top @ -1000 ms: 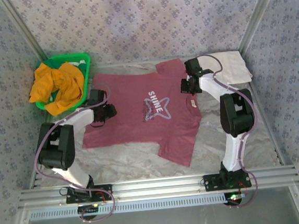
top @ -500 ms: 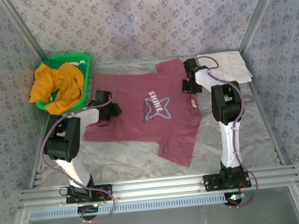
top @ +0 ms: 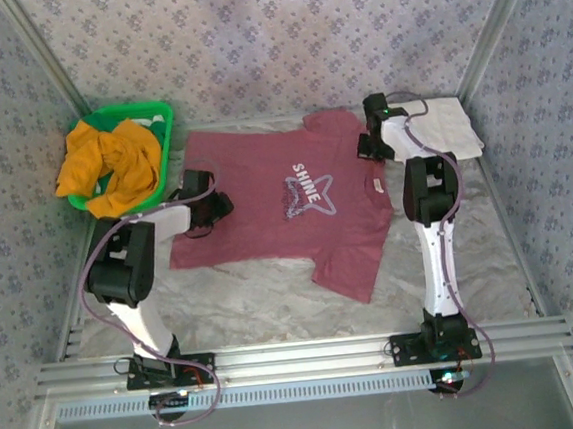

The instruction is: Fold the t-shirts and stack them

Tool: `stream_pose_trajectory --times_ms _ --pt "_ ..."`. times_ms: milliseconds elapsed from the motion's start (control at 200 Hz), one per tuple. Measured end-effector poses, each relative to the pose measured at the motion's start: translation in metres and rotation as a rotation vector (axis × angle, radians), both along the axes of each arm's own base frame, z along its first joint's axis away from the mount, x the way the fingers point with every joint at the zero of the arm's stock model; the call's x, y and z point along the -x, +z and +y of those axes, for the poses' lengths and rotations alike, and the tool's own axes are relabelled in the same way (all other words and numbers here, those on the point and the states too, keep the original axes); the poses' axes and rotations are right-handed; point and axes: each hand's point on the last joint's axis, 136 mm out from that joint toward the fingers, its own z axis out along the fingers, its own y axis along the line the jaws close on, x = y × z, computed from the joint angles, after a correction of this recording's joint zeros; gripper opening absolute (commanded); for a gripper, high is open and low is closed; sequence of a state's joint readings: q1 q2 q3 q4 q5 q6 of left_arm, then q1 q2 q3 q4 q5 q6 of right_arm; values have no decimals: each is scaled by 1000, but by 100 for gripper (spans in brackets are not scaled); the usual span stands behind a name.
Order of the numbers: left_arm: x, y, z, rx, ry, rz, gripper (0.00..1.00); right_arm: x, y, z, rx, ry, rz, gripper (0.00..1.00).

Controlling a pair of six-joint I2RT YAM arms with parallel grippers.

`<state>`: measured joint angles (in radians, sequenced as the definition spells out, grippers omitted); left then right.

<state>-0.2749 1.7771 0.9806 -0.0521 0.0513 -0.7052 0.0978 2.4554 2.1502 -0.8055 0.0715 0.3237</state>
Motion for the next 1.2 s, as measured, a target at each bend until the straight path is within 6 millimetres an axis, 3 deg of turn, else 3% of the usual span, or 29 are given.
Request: stream_pose_trajectory --times_ms 80,210,335,405,505,570,630,675,750,904,974,1144,1204 --pt "10 16 8 -4 13 -17 47 -3 4 2 -19 5 -9 10" --pt "25 57 27 -19 45 -77 53 -2 15 11 -59 28 -19 20" --pt "50 83 62 -24 109 -119 57 22 46 25 -93 76 -57 30" --pt "72 79 94 -37 182 -99 58 46 78 37 -111 122 -123 36" --pt "107 55 132 -53 284 -8 59 87 130 68 -154 226 -279 41" --pt "124 37 144 -48 318 60 59 116 159 96 -182 335 -401 44" --pt "136 20 150 -26 335 125 59 141 171 122 -188 441 -486 46" --pt "140 12 153 -12 339 162 59 158 168 138 -189 509 -512 46" --pt "140 -1 150 17 322 205 57 184 144 159 -191 597 -506 46" --pt "141 -19 140 30 277 267 56 210 88 151 -158 607 -407 46" --pt "140 -19 139 11 264 272 52 211 83 148 -148 595 -406 46" --pt "143 -24 145 -50 264 310 25 201 93 150 -149 577 -461 46" --pt "145 -24 148 -70 266 317 20 201 93 149 -152 566 -464 46"
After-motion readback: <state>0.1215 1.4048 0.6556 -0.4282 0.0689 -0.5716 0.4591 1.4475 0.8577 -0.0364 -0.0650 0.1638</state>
